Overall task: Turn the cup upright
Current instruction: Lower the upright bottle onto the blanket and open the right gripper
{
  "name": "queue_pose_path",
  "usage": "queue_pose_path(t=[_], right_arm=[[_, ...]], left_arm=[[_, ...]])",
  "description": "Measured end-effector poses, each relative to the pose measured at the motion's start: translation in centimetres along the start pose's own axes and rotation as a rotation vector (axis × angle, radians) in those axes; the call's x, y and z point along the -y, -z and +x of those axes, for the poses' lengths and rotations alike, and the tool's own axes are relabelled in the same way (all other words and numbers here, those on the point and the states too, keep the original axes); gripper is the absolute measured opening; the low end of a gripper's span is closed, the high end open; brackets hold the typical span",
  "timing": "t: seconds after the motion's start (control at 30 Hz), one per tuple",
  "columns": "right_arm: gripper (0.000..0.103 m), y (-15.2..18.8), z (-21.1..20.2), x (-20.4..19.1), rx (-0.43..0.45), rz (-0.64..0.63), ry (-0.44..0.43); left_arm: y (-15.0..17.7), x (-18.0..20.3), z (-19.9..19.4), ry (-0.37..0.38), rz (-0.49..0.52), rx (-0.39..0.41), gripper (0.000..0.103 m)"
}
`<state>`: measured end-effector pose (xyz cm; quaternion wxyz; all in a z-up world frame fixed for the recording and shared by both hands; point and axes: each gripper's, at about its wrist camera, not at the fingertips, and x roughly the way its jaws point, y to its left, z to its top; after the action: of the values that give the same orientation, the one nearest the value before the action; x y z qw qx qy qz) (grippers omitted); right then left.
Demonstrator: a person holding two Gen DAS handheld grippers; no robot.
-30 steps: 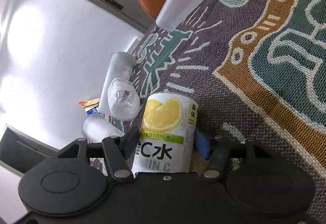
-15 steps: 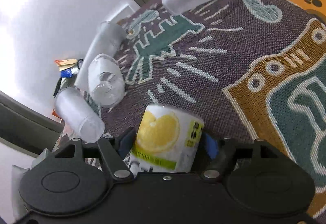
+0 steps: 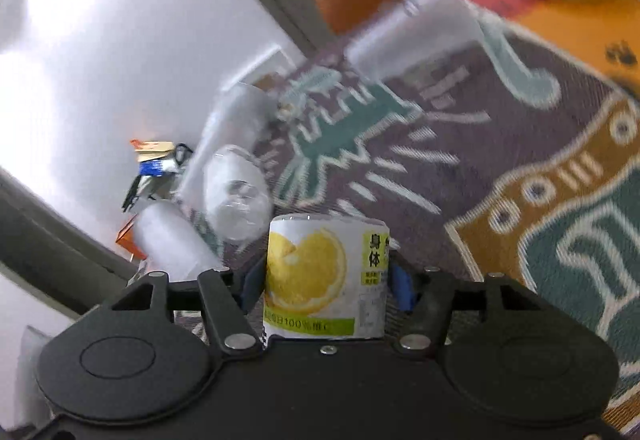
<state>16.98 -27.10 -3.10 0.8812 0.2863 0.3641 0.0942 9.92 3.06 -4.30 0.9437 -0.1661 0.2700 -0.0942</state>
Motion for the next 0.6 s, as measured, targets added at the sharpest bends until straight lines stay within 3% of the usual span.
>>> queue_pose_path(t=[0.2,0.37,0.6], right_arm=[[0.059,0.9,-2.3,-3.1,0.119,-0.191,-0.006],[0.059,3.0,-3.7,-6.5,0.238,-0.424,0.021],[0.059,5.1,-3.7,-8.8,0.274,-0.566,0.035]], left_arm=[[-0.2,-0.3,-1.0,-0.013,-0.004,0.022,0.096],[-0.4,-1.2,-1.9,-0.031,-0.02,0.038,0.096],[-0.2,-2.5,-2.6,-0.066,-0.048,0.05,0.096]])
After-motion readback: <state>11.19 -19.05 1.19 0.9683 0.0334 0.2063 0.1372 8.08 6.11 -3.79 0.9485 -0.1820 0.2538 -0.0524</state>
